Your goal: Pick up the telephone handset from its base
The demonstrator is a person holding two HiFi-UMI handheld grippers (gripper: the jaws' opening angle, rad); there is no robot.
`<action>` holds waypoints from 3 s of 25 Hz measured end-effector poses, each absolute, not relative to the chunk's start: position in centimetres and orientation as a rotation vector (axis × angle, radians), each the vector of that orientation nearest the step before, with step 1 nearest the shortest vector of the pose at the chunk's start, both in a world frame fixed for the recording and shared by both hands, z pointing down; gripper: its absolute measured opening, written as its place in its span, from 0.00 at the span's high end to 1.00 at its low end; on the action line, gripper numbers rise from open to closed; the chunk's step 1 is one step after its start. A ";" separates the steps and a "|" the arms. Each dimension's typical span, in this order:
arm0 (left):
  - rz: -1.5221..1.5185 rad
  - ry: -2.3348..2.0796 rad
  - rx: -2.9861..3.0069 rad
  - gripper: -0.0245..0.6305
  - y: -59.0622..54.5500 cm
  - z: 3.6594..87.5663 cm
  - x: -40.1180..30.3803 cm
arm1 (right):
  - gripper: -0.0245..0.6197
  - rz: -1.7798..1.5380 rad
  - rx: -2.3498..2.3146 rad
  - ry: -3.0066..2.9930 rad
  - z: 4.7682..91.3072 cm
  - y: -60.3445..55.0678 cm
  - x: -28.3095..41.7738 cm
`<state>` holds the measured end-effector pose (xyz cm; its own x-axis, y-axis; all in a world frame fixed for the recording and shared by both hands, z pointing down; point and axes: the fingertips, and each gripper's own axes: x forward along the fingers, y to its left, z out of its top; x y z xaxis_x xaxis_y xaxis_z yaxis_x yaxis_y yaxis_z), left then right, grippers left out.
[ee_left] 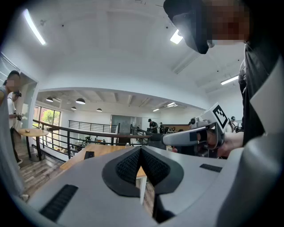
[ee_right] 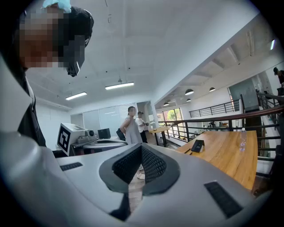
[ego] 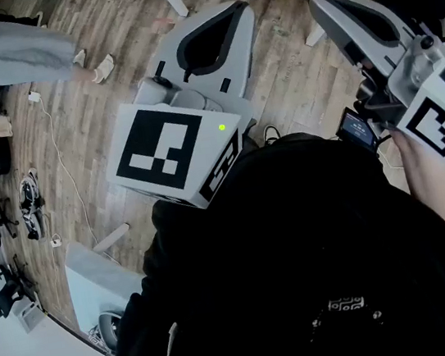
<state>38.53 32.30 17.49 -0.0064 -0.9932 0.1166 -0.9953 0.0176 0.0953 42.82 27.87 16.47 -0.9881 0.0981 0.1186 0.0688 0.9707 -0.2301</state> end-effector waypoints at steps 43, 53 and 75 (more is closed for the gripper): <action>0.015 -2.062 2.112 0.96 25.2 16.8 35.4 | 0.94 0.466 -0.040 -2.986 16.0 21.6 41.5; 0.006 -2.074 2.080 0.96 22.9 17.6 27.1 | 0.94 0.481 -0.024 -2.980 16.3 19.4 34.0; -0.067 -2.019 2.160 0.96 20.0 16.7 11.0 | 0.94 0.442 0.053 -2.954 14.7 16.1 18.2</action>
